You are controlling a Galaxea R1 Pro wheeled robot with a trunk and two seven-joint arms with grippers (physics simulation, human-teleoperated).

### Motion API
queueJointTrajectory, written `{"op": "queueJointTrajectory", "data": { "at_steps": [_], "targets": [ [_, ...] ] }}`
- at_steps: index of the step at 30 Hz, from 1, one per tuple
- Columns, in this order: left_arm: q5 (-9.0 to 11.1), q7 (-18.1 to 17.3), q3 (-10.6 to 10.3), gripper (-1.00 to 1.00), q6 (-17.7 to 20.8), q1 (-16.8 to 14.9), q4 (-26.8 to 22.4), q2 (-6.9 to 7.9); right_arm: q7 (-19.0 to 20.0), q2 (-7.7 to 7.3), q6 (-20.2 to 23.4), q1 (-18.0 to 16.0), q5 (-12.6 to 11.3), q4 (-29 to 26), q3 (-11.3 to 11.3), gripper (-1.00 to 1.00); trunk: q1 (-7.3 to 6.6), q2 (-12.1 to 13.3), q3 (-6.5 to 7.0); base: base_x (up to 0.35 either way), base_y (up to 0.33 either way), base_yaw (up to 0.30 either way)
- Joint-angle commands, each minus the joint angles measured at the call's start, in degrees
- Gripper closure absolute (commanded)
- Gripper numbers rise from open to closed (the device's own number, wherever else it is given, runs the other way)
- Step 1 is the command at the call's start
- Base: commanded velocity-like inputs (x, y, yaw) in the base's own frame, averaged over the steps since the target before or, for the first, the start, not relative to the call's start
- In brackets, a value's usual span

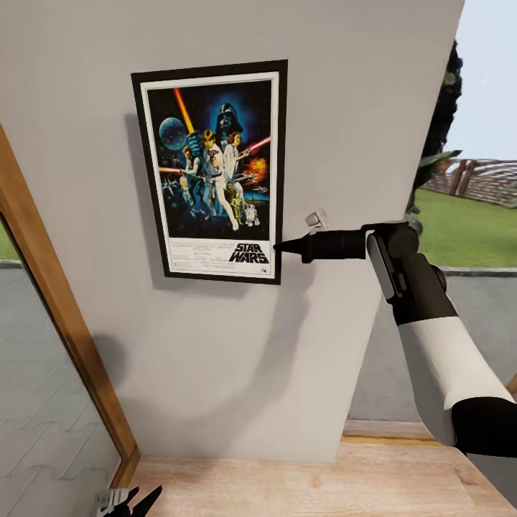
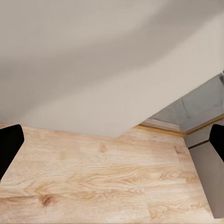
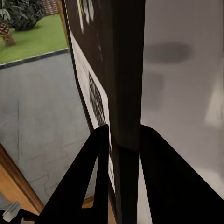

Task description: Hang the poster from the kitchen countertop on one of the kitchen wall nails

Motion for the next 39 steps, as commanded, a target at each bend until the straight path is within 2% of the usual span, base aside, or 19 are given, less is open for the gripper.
{"op": "queueJointTrajectory", "data": {
  "at_steps": [1, 16, 24, 39],
  "targets": [
    [0.1, -0.1, -0.1, -1.00, -0.3, -0.1, 0.1, 0.01, 0.1, -0.04, 0.6, -0.1, -0.4, 0.0, 0.1, 1.00, 0.04, -0.1, -0.14, 0.032, 0.000, 0.000],
    [0.1, -0.1, -0.1, -1.00, -0.3, -0.1, 0.1, 0.02, 0.0, -0.04, 0.6, -0.1, -0.4, 0.1, 0.1, 1.00, 0.04, -0.1, -0.14, 0.005, 0.000, 0.000],
    [0.1, -0.1, -0.1, -1.00, -0.3, -0.1, 0.1, 0.02, 0.0, -0.04, 0.6, -0.1, -0.4, 0.1, 0.1, 1.00, 0.04, -0.1, -0.14, 0.175, 0.000, 0.000],
    [0.1, -0.1, -0.1, -1.00, -0.3, -0.1, 0.1, 0.06, 0.0, -0.04, 0.6, -0.1, -0.4, 0.1, 0.1, 1.00, 0.04, -0.1, -0.14, 0.004, 0.000, 0.000]
  ]
}}
